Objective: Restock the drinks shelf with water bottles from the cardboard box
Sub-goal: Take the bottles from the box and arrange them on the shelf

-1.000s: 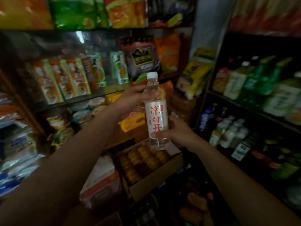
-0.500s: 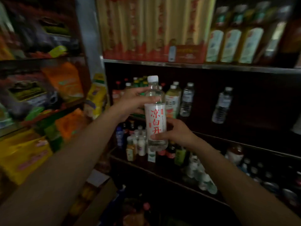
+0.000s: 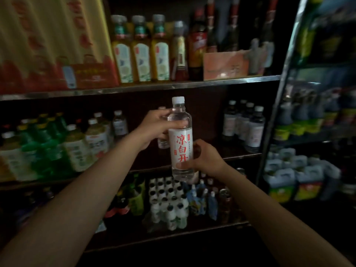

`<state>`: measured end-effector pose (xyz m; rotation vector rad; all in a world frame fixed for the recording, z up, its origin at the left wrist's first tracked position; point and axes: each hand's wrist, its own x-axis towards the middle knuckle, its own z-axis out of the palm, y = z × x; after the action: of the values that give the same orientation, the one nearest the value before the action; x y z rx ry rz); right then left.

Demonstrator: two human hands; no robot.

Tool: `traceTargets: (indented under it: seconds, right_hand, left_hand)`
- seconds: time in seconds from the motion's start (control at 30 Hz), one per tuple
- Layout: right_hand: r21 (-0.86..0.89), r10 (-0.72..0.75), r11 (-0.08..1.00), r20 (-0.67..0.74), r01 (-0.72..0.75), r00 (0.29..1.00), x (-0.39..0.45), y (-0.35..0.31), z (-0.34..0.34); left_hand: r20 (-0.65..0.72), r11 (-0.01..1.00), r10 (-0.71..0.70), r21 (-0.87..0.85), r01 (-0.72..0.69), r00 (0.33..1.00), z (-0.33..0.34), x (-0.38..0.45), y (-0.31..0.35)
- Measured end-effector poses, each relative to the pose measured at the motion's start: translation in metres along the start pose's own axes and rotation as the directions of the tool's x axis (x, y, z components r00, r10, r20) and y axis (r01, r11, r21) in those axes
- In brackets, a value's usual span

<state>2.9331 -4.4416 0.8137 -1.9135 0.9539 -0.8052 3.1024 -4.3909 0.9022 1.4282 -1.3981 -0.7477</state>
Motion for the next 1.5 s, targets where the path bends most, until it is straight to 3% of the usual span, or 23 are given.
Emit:
traceTargets:
  seconds: [0.23,0.43,0.9,1.2,1.5]
  right_hand:
    - [-0.051,0.1,0.992,-0.222,-0.114,0.97,0.018,0.043,-0.052]
    - [-0.054,0.166,0.98,-0.315,-0.192,0.935,0.036,0.074,-0.077]
    - [-0.173,0.261,0.926,-0.349,-0.336,0.9,0.103,0.16,-0.112]
    - [-0.07,0.291,0.931,-0.448,-0.358,0.845,0.126,0.198,-0.115]
    - [-0.265,0.235,0.876,-0.494,-0.403,0.837,0.161,0.21,-0.12]
  left_hand:
    - [0.219,0.998,0.061,-0.006,-0.061,0.974,0.063,0.078,0.003]
    - [0.315,0.997,0.073,-0.013,-0.073,0.946,0.104,0.126,-0.006]
    - [0.317,0.999,0.044,-0.018,-0.04,0.948,0.174,0.208,-0.059]
    - [0.27,0.987,0.105,0.091,-0.134,0.957,0.204,0.246,-0.084]
    - [0.218,0.981,0.097,0.143,-0.13,0.971,0.217,0.294,-0.086]
